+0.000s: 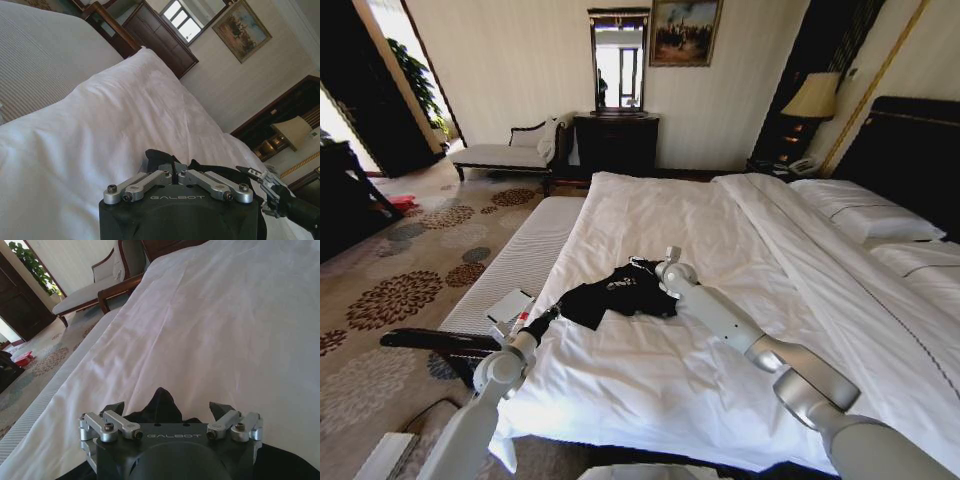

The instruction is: Fold the clothes on the bed.

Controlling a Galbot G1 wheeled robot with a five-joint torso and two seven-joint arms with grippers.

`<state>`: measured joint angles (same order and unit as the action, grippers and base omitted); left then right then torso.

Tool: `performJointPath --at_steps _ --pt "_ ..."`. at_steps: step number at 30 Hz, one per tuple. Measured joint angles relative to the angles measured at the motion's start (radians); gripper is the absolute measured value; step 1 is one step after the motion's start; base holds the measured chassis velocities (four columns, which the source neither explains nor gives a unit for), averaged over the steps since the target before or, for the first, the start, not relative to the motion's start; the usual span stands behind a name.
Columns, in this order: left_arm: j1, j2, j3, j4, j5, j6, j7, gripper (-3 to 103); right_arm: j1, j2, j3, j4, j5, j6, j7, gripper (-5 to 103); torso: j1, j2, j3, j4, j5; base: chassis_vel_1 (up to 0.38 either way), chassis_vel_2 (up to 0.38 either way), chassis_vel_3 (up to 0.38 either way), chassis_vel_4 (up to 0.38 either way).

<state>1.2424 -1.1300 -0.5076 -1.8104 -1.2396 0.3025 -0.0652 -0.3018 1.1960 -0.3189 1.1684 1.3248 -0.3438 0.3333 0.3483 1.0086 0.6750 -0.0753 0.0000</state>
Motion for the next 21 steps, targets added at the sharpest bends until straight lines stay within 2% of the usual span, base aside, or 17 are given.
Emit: performJointPath --at_steps 2,5,7,8,10,12,13,14,17,18,21 --pt "-0.003 0.000 0.000 0.004 0.000 0.000 0.000 0 -0.004 -0.001 -0.001 0.000 -0.004 -0.004 0.000 87 0.000 0.000 0.000 0.0001 0.0000 0.000 0.000 0.000 0.000" --pt "-0.005 0.000 0.001 0.007 0.000 -0.001 0.000 0 -0.004 0.000 -0.003 0.000 -0.006 -0.006 0.000 82 0.000 0.000 0.000 0.0001 0.0000 0.000 0.000 0.000 0.000" --pt "-0.006 0.001 0.001 0.012 0.000 -0.002 0.000 0 -0.004 -0.001 -0.005 0.000 -0.007 -0.008 0.000 71 0.000 0.000 0.000 0.0002 0.0000 0.000 0.000 0.000 0.000" --pt "-0.006 0.001 0.001 0.012 0.000 -0.002 0.000 0 -0.004 -0.001 -0.005 0.000 -0.007 -0.008 0.000 71 0.000 0.000 0.000 0.0002 0.0000 0.000 0.000 0.000 0.000" --pt "-0.007 0.001 0.001 0.016 0.000 -0.002 0.001 0 -0.007 -0.008 -0.008 0.008 -0.008 -0.008 -0.001 60 0.000 0.000 0.000 0.0002 0.0000 0.000 0.000 0.000 0.000" --pt "-0.007 0.001 0.001 0.017 0.000 -0.003 0.001 0 -0.009 -0.011 -0.009 0.012 -0.008 -0.008 -0.001 60 0.000 0.000 0.000 0.0002 0.0000 0.000 0.000 0.000 0.000" --pt "-0.008 0.002 0.001 0.020 0.000 -0.003 0.001 0 -0.017 -0.024 -0.012 0.025 -0.011 -0.008 -0.002 48 0.000 0.000 0.000 0.0001 0.0000 0.000 0.000 0.000 0.000" --pt "-0.009 0.002 0.001 0.021 0.000 -0.003 0.001 0 -0.019 -0.028 -0.012 0.029 -0.012 -0.008 -0.002 48 0.000 0.000 0.000 0.0001 0.0000 0.000 0.000 0.000 0.000" --pt "-0.012 0.002 0.003 0.027 0.002 -0.005 0.002 0 -0.035 -0.044 -0.011 0.048 -0.020 -0.001 -0.005 33 0.000 0.000 0.000 0.0000 0.0000 0.000 0.000 0.000 0.000" --pt "-0.012 0.002 0.003 0.027 0.002 -0.005 0.002 0 -0.035 -0.044 -0.011 0.048 -0.020 -0.001 -0.005 33 0.000 0.000 0.000 0.0000 0.0000 0.000 0.000 0.000 0.000" --pt "-0.013 0.003 0.004 0.030 0.004 -0.005 0.002 0 -0.045 -0.057 -0.006 0.062 -0.026 0.012 -0.010 22 0.000 0.000 0.000 0.0002 0.0000 0.000 0.000 0.000 0.000"
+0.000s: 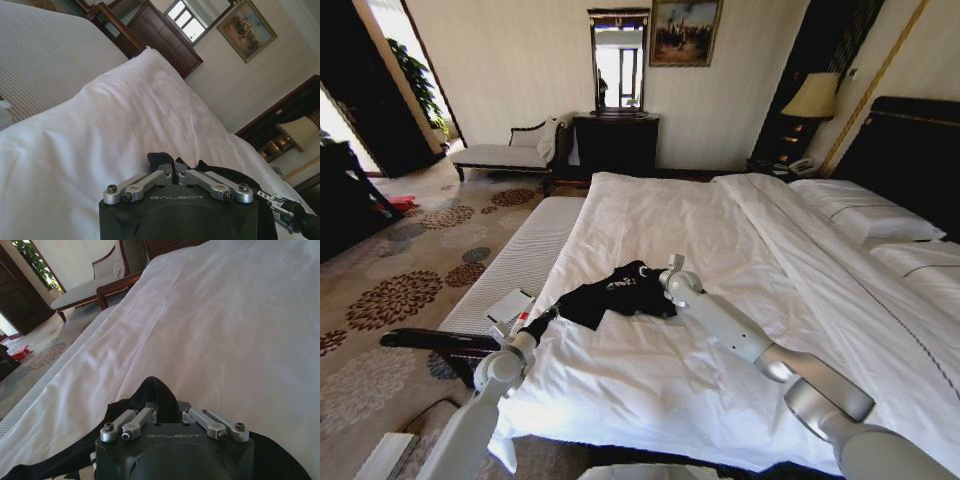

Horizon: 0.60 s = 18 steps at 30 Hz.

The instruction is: Fold the clothes on the bed.

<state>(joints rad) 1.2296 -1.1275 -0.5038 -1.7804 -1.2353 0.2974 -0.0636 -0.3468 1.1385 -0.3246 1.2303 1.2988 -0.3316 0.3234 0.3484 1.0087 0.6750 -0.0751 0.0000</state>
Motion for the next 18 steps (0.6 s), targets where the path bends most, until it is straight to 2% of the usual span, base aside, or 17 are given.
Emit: performJointPath --at_steps 2,3,5,11,13,14,17,18 --pt "0.000 0.000 0.000 0.000 0.001 0.000 0.000 0 -0.009 -0.010 0.008 0.010 -0.007 0.020 -0.015 11 0.000 0.000 0.000 -0.0002 0.0001 0.000 0.000 0.000 0.000" --pt "0.000 0.000 0.000 0.000 0.001 0.000 0.000 0 -0.009 -0.010 0.008 0.010 -0.007 0.020 -0.015 11 0.000 0.000 0.000 -0.0002 0.0001 0.000 0.000 0.000 0.000" --pt "0.003 0.000 0.000 0.000 0.005 -0.001 0.001 0 -0.019 -0.015 0.023 0.022 -0.014 0.049 -0.034 2 0.000 0.000 0.000 -0.0001 0.0000 0.000 0.000 0.000 0.000" --pt "0.011 0.002 -0.006 -0.005 0.014 -0.004 0.002 0 -0.054 -0.027 0.070 0.057 -0.029 0.115 -0.070 0 0.000 0.000 0.000 0.0001 0.0000 0.000 0.000 0.000 0.000" --pt "0.014 0.013 -0.014 -0.027 0.022 -0.012 0.000 0 -0.090 -0.044 0.130 0.106 -0.043 0.163 -0.087 0 0.000 0.000 0.000 0.0002 0.0000 0.000 0.000 0.000 0.000" --pt "0.014 0.013 -0.014 -0.027 0.022 -0.012 0.000 0 -0.090 -0.044 0.130 0.106 -0.043 0.163 -0.087 0 0.000 0.000 0.000 0.0002 0.0000 0.000 0.000 0.000 0.000" --pt "0.010 0.047 -0.030 -0.074 0.070 -0.026 -0.004 0 -0.142 -0.087 0.229 0.195 -0.085 0.234 -0.116 0 0.000 0.000 0.000 0.0000 0.0001 0.000 0.000 0.000 0.000" --pt "0.010 0.047 -0.030 -0.074 0.070 -0.026 -0.004 0 -0.142 -0.087 0.229 0.195 -0.085 0.234 -0.116 0 0.000 0.000 0.000 0.0000 0.0001 0.000 0.000 0.000 0.000"
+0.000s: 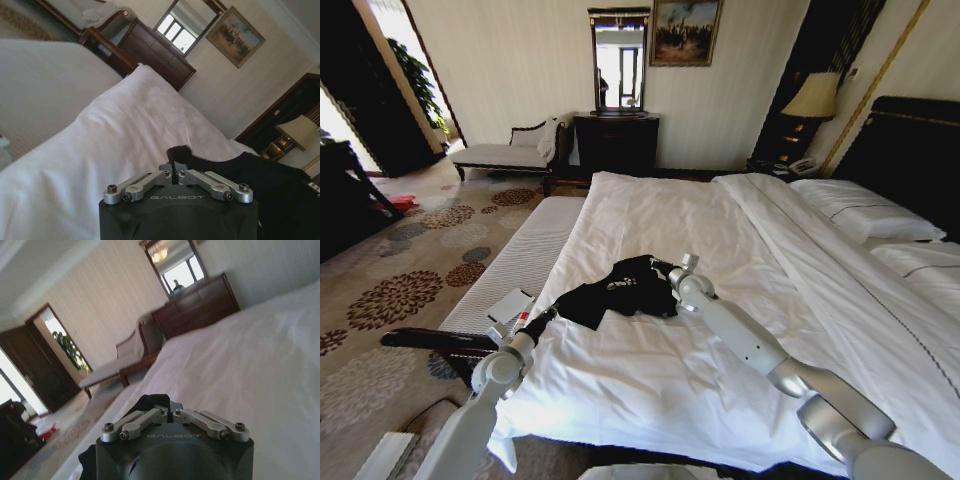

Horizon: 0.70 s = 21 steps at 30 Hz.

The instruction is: Fold the clothes on the bed.

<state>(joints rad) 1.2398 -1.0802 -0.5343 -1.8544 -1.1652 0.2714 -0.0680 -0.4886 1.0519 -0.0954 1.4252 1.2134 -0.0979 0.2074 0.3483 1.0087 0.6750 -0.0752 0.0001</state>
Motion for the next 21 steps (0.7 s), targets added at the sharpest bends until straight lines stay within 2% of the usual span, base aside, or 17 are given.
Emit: performJointPath --at_steps 3,4,5,8,9,12,13,16,17,21 --pt "-0.015 0.060 -0.028 -0.061 0.079 -0.017 0.000 0 -0.066 -0.061 0.121 0.126 -0.075 0.053 -0.037 0 0.000 0.000 0.000 -0.0009 0.0001 0.000 0.000 0.000 0.000" --pt "-0.022 0.089 -0.046 -0.089 0.113 -0.024 0.003 0 -0.098 -0.086 0.180 0.198 -0.076 0.064 -0.041 0 0.000 0.000 0.000 -0.0003 0.0001 0.000 0.000 0.000 0.000" --pt "-0.022 0.089 -0.046 -0.089 0.113 -0.024 0.003 0 -0.098 -0.086 0.180 0.198 -0.076 0.064 -0.041 0 0.000 0.000 0.000 -0.0003 0.0001 0.000 0.000 0.000 0.000" --pt "-0.037 0.156 -0.101 -0.147 0.139 -0.036 0.011 0 -0.175 -0.143 0.310 0.359 -0.042 0.090 -0.032 0 0.000 0.000 0.000 -0.0003 -0.0001 0.000 0.000 0.000 0.000" --pt "-0.037 0.156 -0.101 -0.147 0.139 -0.036 0.011 0 -0.175 -0.143 0.310 0.359 -0.042 0.090 -0.032 0 0.000 0.000 0.000 -0.0003 -0.0001 0.000 0.000 0.000 0.000" --pt "-0.055 0.210 -0.167 -0.209 0.091 -0.038 0.002 0 -0.266 -0.196 0.447 0.489 -0.015 0.114 -0.023 0 0.000 0.000 0.000 0.0002 0.0000 0.000 0.000 0.000 0.000" --pt "-0.055 0.210 -0.167 -0.209 0.091 -0.038 0.002 0 -0.266 -0.196 0.447 0.489 -0.015 0.114 -0.023 0 0.000 0.000 0.000 0.0002 0.0000 0.000 0.000 0.000 0.000" --pt "-0.073 0.247 -0.220 -0.269 0.036 -0.037 -0.018 0 -0.367 -0.257 0.568 0.628 0.029 0.121 -0.020 0 0.000 0.000 0.000 -0.0003 0.0002 0.000 0.000 0.000 0.000" --pt "-0.073 0.247 -0.220 -0.269 0.036 -0.037 -0.018 0 -0.367 -0.257 0.568 0.628 0.029 0.121 -0.020 0 0.000 0.000 0.000 -0.0003 0.0002 0.000 0.000 0.000 0.000" --pt "-0.088 0.297 -0.282 -0.360 -0.049 -0.033 -0.047 0 -0.452 -0.346 0.673 0.799 0.101 0.120 -0.005 0 0.000 0.000 0.000 -0.0006 -0.0001 0.000 0.000 0.000 0.000"
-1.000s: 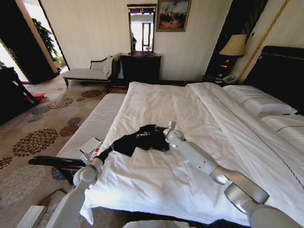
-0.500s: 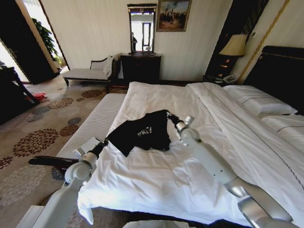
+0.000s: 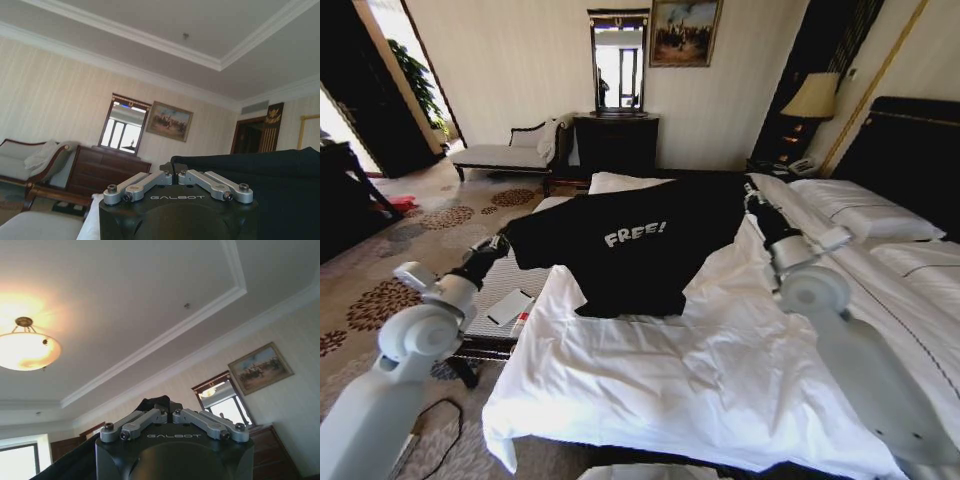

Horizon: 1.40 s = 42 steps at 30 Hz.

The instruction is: Fold the clothes on the bed.

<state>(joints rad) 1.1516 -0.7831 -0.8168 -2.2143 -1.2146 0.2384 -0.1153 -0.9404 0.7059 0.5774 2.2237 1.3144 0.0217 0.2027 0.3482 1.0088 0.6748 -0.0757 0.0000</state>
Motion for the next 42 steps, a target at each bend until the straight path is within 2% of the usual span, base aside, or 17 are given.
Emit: performJointPath --at_steps 7,9,11,13,15,17,19,21,23,28,31,35,36,37,38,40,42 --pt "-0.017 0.069 -0.089 -0.113 -0.124 0.004 -0.035 0 0.005 -0.122 0.071 0.128 0.114 -0.010 0.025 0 0.000 0.000 0.000 0.0009 -0.0002 0.000 0.000 0.000 0.000" --pt "-0.011 0.110 -0.170 -0.159 -0.200 0.005 -0.041 0 0.005 -0.180 0.144 0.200 0.199 -0.016 0.045 0 0.000 0.000 0.000 0.0004 0.0000 0.000 0.000 0.000 0.000" --pt "-0.004 0.123 -0.207 -0.174 -0.233 0.006 -0.044 0 0.002 -0.197 0.176 0.226 0.230 -0.018 0.052 0 0.000 0.000 0.000 0.0004 0.0000 0.000 0.000 0.000 0.000" --pt "0.003 0.152 -0.300 -0.205 -0.325 0.006 -0.056 0 -0.009 -0.230 0.250 0.281 0.301 -0.024 0.067 0 0.000 0.000 0.000 0.0004 -0.0001 0.000 0.000 0.000 0.000" --pt "0.004 0.157 -0.318 -0.211 -0.343 0.006 -0.059 0 -0.010 -0.237 0.267 0.285 0.320 -0.026 0.075 0 0.000 0.000 0.000 0.0005 -0.0001 0.000 0.000 0.000 0.000" --pt "0.009 0.188 -0.414 -0.233 -0.427 0.006 -0.064 0 -0.013 -0.267 0.347 0.292 0.423 -0.040 0.110 0 0.000 0.000 0.000 0.0007 -0.0001 0.000 0.000 0.000 0.000" --pt "0.013 0.196 -0.441 -0.240 -0.454 0.007 -0.066 0 -0.013 -0.276 0.372 0.292 0.456 -0.043 0.124 0 0.000 0.000 0.000 0.0007 -0.0002 0.000 0.000 0.000 0.000" --pt "0.029 0.217 -0.531 -0.265 -0.557 0.014 -0.072 0 -0.014 -0.311 0.459 0.289 0.553 -0.065 0.179 0 0.000 0.000 0.000 0.0004 -0.0001 0.000 0.000 0.000 0.000" --pt "0.034 0.220 -0.557 -0.272 -0.589 0.016 -0.074 0 -0.015 -0.320 0.485 0.288 0.578 -0.072 0.197 0 0.000 0.000 0.000 0.0005 0.0001 0.000 0.000 0.000 0.000" --pt "0.057 0.235 -0.722 -0.293 -0.783 0.040 -0.074 0 -0.010 -0.377 0.603 0.284 0.691 -0.117 0.279 0 0.000 0.000 0.000 0.0007 0.0001 0.000 0.000 0.000 0.000" --pt "0.061 0.234 -0.725 -0.293 -0.811 0.051 -0.074 0 -0.009 -0.389 0.629 0.283 0.736 -0.134 0.307 0 0.000 0.000 0.000 0.0006 -0.0003 0.000 0.000 0.000 0.000" --pt "0.074 0.211 -0.647 -0.291 -0.760 0.078 -0.087 0 -0.015 -0.370 0.581 0.281 0.716 -0.151 0.345 0 0.000 0.000 0.000 0.0006 -0.0004 0.000 0.000 0.000 0.000" --pt "0.080 0.196 -0.561 -0.291 -0.679 0.104 -0.101 0 -0.024 -0.344 0.520 0.280 0.687 -0.169 0.386 0 0.000 0.000 0.000 0.0005 -0.0002 0.000 0.000 0.000 0.000" --pt "0.081 0.191 -0.520 -0.290 -0.641 0.117 -0.112 0 -0.028 -0.330 0.481 0.279 0.669 -0.178 0.413 0 0.000 0.000 0.000 0.0003 0.0000 0.000 0.000 0.000 0.000" --pt "0.081 0.191 -0.520 -0.290 -0.641 0.117 -0.112 0 -0.028 -0.330 0.481 0.279 0.669 -0.178 0.413 0 0.000 0.000 0.000 0.0003 0.0000 0.000 0.000 0.000 0.000" --pt "0.077 0.187 -0.417 -0.288 -0.575 0.148 -0.145 0 -0.040 -0.295 0.389 0.278 0.633 -0.199 0.485 0 0.000 0.000 0.000 0.0006 0.0003 0.000 0.000 0.000 0.000" --pt "0.048 0.192 -0.210 -0.272 -0.471 0.187 -0.168 0 -0.118 -0.248 0.305 0.276 0.617 -0.233 0.557 0 0.000 0.000 0.001 0.0011 0.0002 0.000 0.000 0.000 0.000"
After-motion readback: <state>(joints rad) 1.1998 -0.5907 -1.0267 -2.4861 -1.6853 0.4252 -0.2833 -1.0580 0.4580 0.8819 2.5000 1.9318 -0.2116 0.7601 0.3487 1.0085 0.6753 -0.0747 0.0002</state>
